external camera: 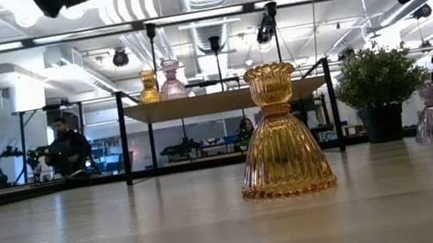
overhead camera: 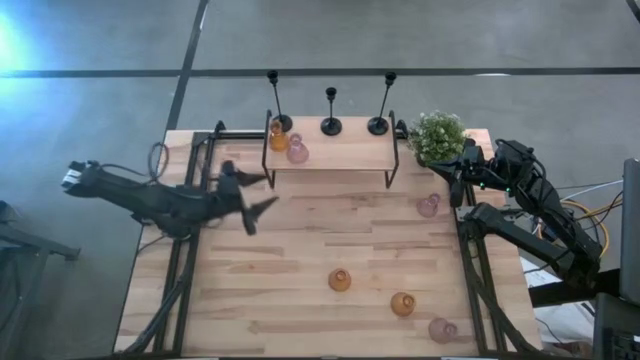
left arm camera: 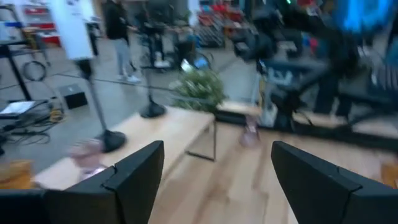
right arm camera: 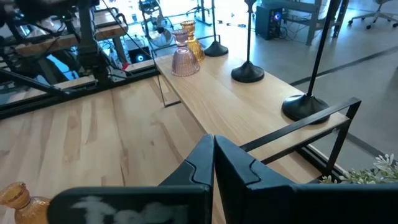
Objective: Pick & Place candle stick holders
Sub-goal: Put the left orange glass candle holder on the shelf
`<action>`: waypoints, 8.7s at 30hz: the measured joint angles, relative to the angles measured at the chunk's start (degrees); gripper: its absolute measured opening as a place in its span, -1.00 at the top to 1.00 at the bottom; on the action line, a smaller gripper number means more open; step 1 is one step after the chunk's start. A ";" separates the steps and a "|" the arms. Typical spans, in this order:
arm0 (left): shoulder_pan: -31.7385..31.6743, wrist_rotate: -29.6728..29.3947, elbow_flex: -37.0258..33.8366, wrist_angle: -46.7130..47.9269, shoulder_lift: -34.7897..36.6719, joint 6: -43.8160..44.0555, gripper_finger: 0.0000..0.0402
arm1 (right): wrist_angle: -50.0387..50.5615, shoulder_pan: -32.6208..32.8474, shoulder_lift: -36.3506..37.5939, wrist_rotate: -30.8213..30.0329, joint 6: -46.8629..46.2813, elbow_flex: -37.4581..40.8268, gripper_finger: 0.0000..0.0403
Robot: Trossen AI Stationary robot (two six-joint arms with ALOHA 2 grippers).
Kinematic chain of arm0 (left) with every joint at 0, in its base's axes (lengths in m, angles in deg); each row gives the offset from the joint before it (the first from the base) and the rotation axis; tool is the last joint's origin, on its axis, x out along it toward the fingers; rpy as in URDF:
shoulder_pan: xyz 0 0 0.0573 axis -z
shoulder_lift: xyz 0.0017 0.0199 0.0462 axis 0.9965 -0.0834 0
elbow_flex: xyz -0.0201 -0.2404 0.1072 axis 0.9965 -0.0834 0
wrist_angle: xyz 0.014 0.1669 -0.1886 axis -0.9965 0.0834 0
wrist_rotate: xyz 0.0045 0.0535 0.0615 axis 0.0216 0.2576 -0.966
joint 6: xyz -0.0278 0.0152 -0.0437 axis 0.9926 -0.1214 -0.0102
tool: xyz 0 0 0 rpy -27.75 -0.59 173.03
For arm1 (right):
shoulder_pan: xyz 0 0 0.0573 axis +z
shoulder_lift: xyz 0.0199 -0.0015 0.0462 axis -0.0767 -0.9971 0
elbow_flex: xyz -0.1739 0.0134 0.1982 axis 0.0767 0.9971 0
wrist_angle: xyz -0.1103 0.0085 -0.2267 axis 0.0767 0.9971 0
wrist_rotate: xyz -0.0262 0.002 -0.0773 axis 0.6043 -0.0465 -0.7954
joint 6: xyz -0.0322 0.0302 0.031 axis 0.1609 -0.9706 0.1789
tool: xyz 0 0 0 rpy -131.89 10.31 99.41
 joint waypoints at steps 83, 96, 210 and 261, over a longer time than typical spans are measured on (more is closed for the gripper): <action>-0.02 27.29 -0.66 19.52 -17.56 4.14 -0.50 | -19.74 73.38 -70.06 -31.46 -28.41 -13.25 0.86; -0.02 27.58 -0.66 14.23 -20.30 4.04 -0.50 | -27.74 70.31 -79.23 -31.51 -28.13 -13.27 0.26; -0.22 31.80 -6.03 -36.46 -53.52 10.99 -0.50 | -3.56 78.42 -4.42 -94.01 -14.12 5.53 0.96; -7.81 6.83 30.03 7.86 -47.22 16.95 0.36 | -3.85 78.40 -4.53 -94.05 -13.92 5.51 0.96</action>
